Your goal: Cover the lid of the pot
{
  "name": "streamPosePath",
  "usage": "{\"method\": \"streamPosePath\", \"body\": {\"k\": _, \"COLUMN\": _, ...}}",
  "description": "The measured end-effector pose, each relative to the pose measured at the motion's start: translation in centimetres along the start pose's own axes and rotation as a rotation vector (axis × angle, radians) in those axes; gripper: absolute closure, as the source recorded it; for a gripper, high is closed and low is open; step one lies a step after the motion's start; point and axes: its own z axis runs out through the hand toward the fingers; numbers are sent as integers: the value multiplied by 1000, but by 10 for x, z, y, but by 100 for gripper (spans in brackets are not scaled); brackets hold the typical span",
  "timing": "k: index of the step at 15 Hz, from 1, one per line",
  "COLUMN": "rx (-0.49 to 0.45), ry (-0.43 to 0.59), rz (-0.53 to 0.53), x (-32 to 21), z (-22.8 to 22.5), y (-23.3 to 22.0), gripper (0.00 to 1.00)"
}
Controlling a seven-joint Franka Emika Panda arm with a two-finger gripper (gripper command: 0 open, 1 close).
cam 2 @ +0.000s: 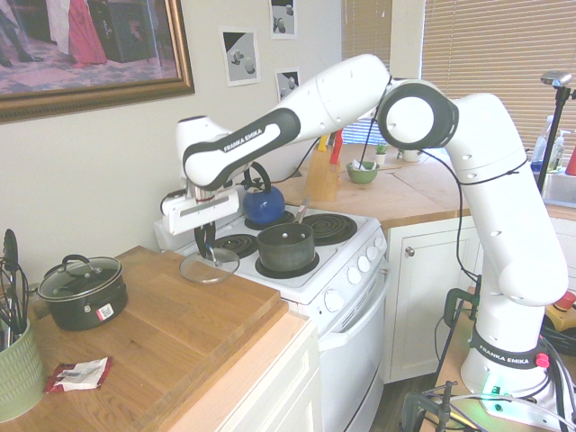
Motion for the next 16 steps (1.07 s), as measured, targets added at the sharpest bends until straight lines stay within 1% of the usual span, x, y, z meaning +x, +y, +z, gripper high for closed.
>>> {"method": "streamPosePath", "body": {"k": 3, "rx": 48, "ry": 12, "rz": 11, "x": 13, "z": -47, "y": 15, "gripper": 100}}
{"method": "streamPosePath", "body": {"k": 5, "rx": 77, "ry": 25, "rz": 24, "x": 15, "z": -78, "y": 33, "gripper": 100}}
{"method": "streamPosePath", "body": {"k": 8, "rx": 98, "ry": 43, "rz": 36, "x": -8, "z": -133, "y": 67, "gripper": 100}}
{"method": "streamPosePath", "body": {"k": 9, "rx": 103, "ry": 56, "rz": 45, "x": -14, "z": -145, "y": 80, "gripper": 100}}
{"method": "streamPosePath", "body": {"k": 11, "rx": 97, "ry": 70, "rz": 78, "x": -6, "z": -151, "y": 103, "gripper": 100}}
{"method": "streamPosePath", "body": {"k": 16, "rx": 40, "ry": 92, "rz": 166, "x": 34, "z": -130, "y": 135, "gripper": 100}}
